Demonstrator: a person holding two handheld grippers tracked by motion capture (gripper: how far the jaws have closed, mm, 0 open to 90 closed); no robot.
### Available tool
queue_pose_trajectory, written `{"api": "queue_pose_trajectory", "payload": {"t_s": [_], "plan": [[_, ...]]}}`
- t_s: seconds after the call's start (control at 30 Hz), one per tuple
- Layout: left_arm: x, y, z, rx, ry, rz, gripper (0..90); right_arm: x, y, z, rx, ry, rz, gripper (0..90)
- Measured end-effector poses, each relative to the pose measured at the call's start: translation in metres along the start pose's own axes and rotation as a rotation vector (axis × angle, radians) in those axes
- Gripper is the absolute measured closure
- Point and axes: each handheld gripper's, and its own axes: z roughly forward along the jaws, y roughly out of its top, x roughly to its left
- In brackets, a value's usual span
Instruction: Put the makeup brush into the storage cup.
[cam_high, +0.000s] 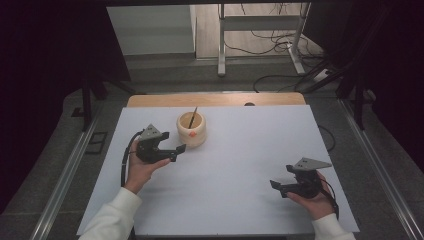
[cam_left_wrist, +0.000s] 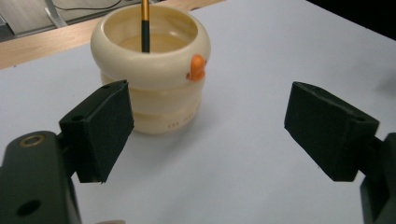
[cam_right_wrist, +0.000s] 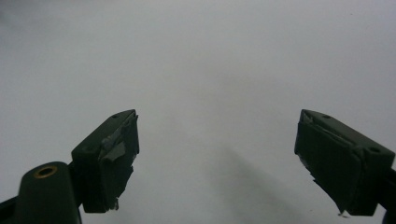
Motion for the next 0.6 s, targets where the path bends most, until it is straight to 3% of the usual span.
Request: {"api": "queue_pose_trajectory", "payload": {"t_s": [0.6], "plan": [[-0.008, -0.048, -0.037, 0.038, 0.042, -0.033, 15.9, 0.001, 0.000, 0.000, 0.001, -0.006, 0.000, 14.4]]}}
